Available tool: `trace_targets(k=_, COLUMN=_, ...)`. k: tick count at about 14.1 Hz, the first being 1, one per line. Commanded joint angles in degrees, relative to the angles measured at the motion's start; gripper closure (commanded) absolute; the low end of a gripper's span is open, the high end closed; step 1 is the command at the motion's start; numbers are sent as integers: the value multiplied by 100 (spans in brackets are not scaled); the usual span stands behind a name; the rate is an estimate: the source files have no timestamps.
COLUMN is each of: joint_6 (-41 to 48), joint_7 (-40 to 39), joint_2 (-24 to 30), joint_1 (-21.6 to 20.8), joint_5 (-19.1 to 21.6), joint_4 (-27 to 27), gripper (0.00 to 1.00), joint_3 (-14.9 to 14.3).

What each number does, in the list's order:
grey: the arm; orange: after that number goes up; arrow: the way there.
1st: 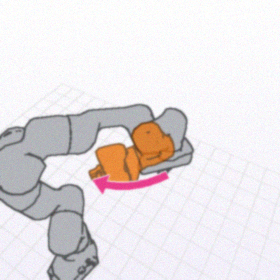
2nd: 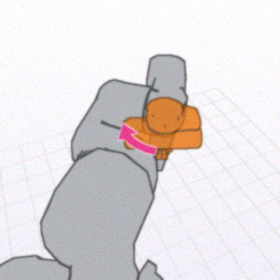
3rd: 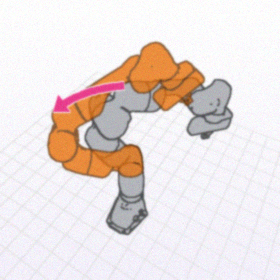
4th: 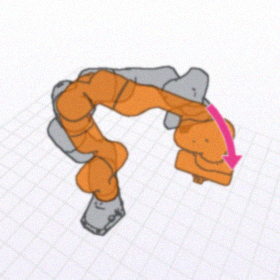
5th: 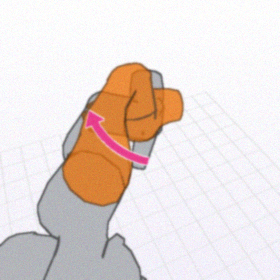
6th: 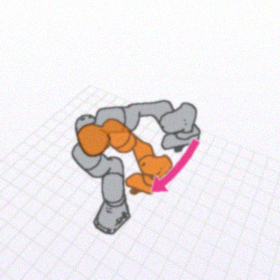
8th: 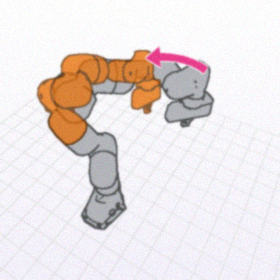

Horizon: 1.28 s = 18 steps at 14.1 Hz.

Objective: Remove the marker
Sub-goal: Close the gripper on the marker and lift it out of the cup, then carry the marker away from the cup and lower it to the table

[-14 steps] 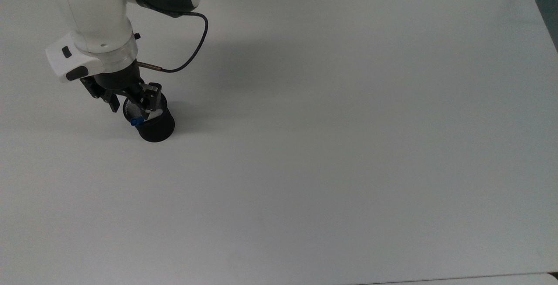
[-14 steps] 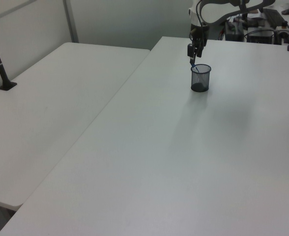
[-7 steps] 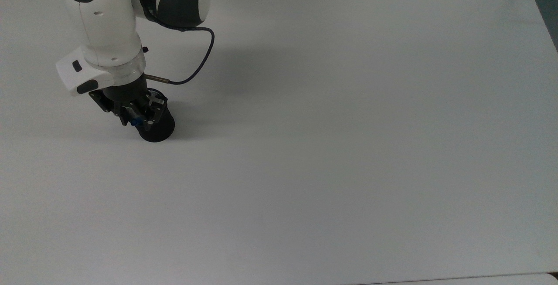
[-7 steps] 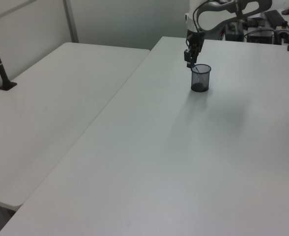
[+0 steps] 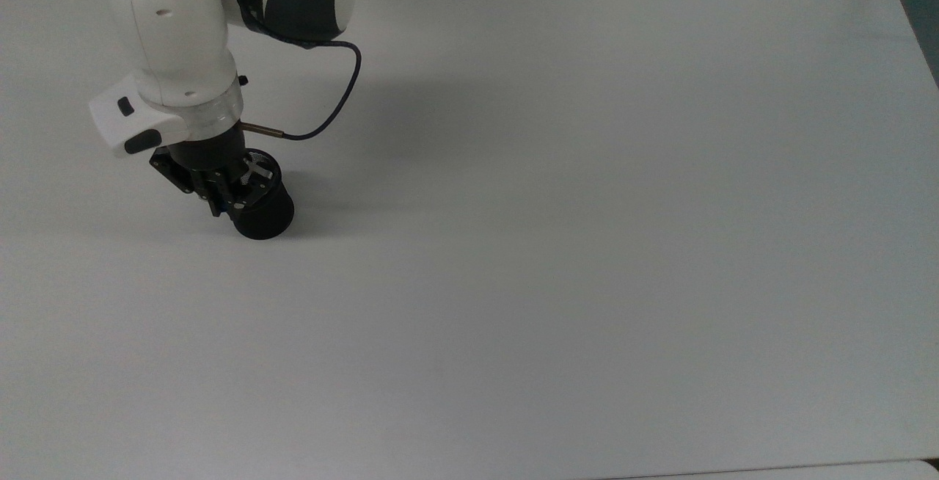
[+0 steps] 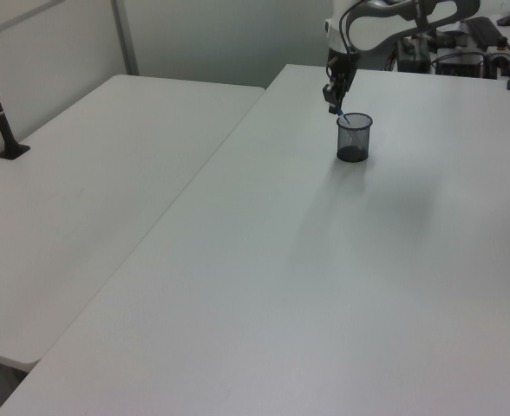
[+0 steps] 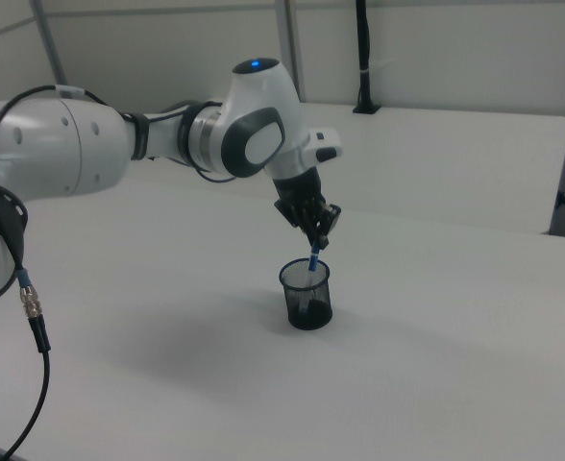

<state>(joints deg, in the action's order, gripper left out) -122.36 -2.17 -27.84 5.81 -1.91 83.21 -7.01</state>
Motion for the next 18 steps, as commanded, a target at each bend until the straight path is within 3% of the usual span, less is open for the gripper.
trace_targets(k=1, joint_6=-25, joint_7=-311, joint_2=462, joint_1=-27, joint_5=217, joint_4=81, gripper=98, joint_3=-99)
trace_targets(k=4, joint_6=10, joint_7=-302, joint_2=1059, joint_1=-62, joint_5=314, joint_4=81, gripper=98, joint_3=-99)
trace_targets(k=8, joint_6=1140, joint_7=-311, joint_2=1342, joint_1=-456, joint_5=455, joint_4=81, gripper=98, joint_3=-99)
trace_targets(k=12, joint_6=2337, joint_7=-311, joint_2=1299, joint_1=-923, joint_5=858, joint_4=90, gripper=97, joint_3=-56)
trace_targets(k=18, joint_6=2524, joint_7=-328, joint_2=536, joint_1=-1380, joint_5=904, joint_4=134, gripper=93, joint_3=-11)
